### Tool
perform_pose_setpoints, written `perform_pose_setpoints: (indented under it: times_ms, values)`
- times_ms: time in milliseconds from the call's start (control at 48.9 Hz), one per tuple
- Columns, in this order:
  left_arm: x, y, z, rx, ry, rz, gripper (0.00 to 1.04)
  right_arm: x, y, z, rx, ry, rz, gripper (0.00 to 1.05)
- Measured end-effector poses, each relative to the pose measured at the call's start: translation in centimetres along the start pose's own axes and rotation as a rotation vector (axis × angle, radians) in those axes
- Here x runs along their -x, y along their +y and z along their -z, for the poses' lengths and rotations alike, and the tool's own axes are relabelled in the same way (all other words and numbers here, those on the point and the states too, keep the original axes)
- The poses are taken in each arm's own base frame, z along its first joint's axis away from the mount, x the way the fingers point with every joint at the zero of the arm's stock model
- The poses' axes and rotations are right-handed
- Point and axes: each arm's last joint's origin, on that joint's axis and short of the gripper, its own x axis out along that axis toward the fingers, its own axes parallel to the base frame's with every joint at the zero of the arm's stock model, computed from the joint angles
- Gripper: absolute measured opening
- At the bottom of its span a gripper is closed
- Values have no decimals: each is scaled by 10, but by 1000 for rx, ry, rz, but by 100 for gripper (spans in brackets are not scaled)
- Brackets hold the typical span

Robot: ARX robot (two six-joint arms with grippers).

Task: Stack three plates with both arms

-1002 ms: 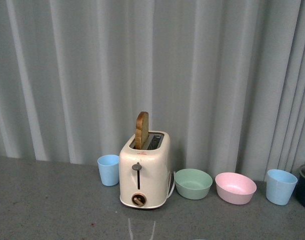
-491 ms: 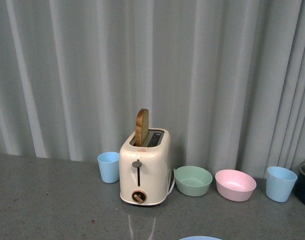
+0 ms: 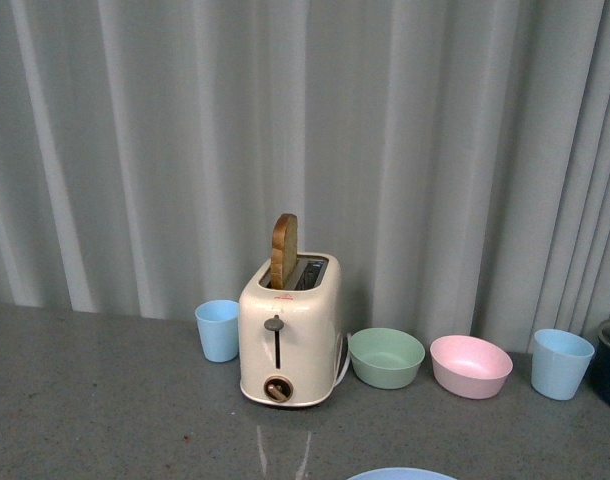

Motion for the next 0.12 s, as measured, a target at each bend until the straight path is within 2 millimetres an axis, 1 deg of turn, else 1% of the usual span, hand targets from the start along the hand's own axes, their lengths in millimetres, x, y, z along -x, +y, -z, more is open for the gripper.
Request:
perform_pose_setpoints:
  times_ms: [123]
  values:
    - [0, 0, 0, 0, 0, 0, 98, 0, 0, 0, 0, 0, 0, 97]
